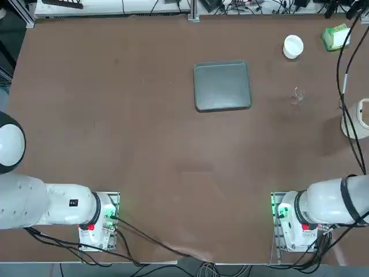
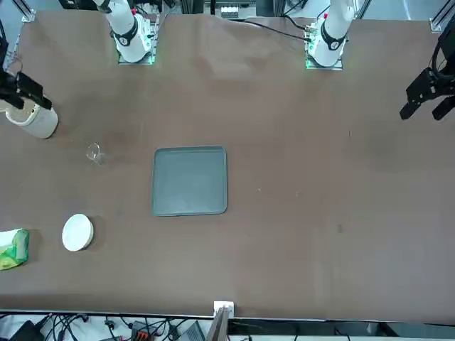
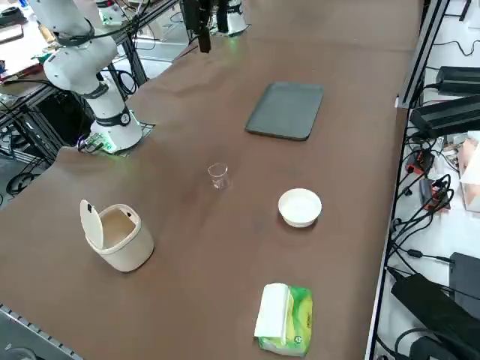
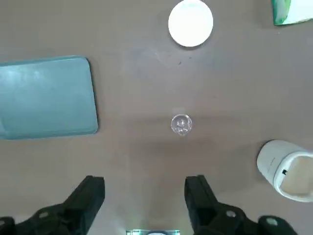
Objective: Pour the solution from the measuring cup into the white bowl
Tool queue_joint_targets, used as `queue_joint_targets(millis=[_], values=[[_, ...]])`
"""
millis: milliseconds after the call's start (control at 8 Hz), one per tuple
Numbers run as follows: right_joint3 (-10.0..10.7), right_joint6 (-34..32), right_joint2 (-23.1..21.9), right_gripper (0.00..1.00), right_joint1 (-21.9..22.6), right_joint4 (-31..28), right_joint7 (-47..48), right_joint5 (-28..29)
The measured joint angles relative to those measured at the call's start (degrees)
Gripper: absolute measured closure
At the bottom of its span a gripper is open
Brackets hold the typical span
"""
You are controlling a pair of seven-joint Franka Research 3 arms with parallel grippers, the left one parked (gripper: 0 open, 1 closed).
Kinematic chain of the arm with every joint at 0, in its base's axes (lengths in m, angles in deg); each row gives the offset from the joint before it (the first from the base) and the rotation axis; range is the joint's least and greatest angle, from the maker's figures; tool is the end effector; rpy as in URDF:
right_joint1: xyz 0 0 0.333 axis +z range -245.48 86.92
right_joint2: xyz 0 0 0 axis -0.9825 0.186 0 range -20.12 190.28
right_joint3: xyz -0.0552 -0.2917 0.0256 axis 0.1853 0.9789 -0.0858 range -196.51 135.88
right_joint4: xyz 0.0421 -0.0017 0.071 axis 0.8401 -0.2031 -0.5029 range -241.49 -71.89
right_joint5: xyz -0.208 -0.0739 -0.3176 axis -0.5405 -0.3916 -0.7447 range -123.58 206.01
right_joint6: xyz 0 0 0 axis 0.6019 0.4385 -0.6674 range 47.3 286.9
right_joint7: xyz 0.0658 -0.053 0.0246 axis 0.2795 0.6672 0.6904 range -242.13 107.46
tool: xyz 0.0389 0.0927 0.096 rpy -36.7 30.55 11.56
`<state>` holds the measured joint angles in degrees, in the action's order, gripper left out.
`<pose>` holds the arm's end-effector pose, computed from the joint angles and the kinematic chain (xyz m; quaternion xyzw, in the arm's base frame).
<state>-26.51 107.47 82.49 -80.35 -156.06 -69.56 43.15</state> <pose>0.5236 -0.0403 0.5849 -0.9993 0.0221 0.0243 0.0200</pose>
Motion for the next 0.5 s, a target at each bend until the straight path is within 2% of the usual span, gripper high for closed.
queue_joint_targets(millis=[500], values=[[0.6,1.4,-4.9,0.00,2.7,-5.1,0.2,-1.3]])
